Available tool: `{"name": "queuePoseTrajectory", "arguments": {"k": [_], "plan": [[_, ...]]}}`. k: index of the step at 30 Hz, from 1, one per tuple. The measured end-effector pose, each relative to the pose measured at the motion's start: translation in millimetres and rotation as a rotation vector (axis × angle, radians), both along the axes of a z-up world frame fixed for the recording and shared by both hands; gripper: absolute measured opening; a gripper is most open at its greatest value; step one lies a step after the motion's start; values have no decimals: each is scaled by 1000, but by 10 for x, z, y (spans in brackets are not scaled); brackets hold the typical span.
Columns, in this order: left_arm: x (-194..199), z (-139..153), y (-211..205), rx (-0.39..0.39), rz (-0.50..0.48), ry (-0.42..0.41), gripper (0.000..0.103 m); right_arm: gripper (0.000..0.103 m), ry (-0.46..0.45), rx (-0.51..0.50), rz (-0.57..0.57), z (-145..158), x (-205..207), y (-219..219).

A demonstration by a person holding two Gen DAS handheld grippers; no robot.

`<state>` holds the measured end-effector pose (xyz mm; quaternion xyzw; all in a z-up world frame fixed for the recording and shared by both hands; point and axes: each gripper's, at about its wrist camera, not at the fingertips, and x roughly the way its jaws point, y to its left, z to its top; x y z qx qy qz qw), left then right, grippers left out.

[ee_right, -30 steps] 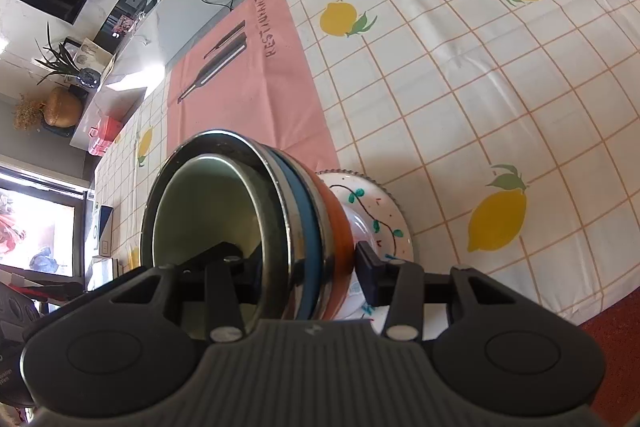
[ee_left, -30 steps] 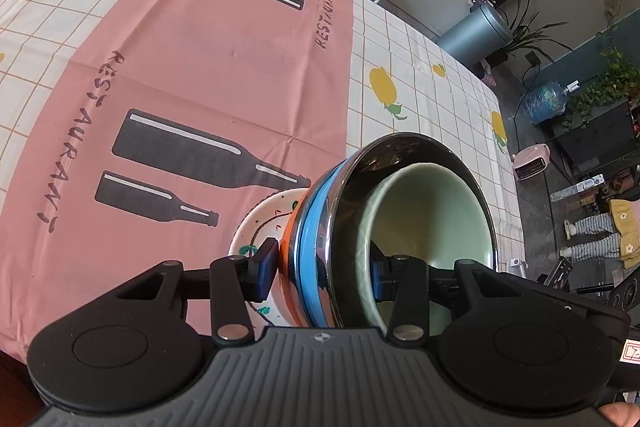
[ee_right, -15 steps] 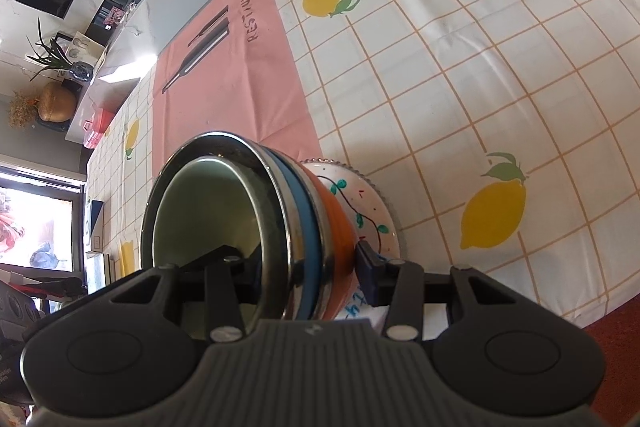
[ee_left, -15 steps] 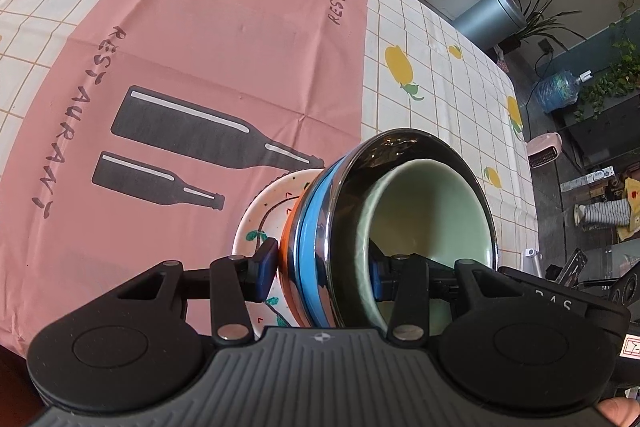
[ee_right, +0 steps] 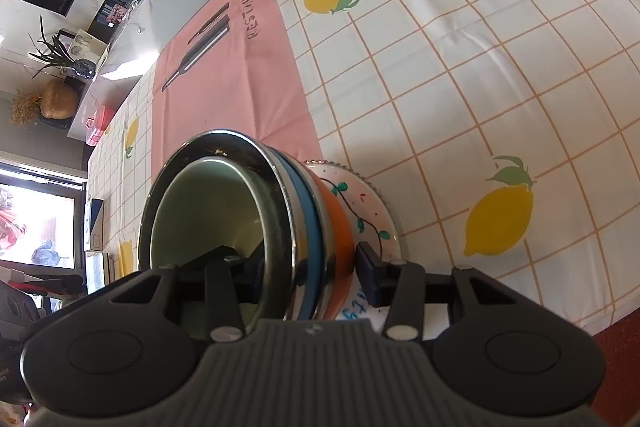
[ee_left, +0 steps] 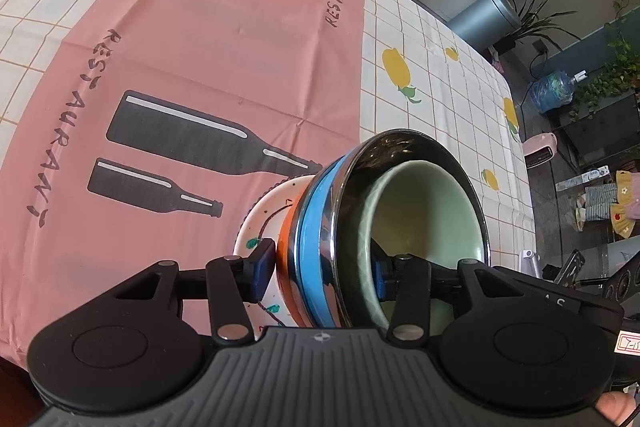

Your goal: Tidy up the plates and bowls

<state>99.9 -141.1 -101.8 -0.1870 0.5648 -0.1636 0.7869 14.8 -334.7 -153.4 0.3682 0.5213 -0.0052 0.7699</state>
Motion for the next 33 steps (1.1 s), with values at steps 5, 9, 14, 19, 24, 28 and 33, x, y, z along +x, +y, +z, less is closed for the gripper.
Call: {"name": "queuePoseTrajectory", "arguments": {"k": [5,9,14,19,24,28,33], "plan": [[-50,110,21,2,8,-56,58,51,-28,-45,21,106,10,30],[-98,286,57,11,4,-118,60,56,-53,-119,50,255,12,90],[-254,615,113,83,-5,-290,60,59,-144,-279,99,521,-56,239],[-507,917,162,184,-39,-493,60,61,-274,-476,151,809,-221,449],[-826,1118,216,278,-87,-674,60,65,-418,-605,203,1086,-455,672],[-1181,1168,245,394,-73,-844,65,73,-517,-656,220,1242,-684,824],[-1473,1180,327,418,-49,-896,74,83,-582,-647,196,1331,-954,966]]}}
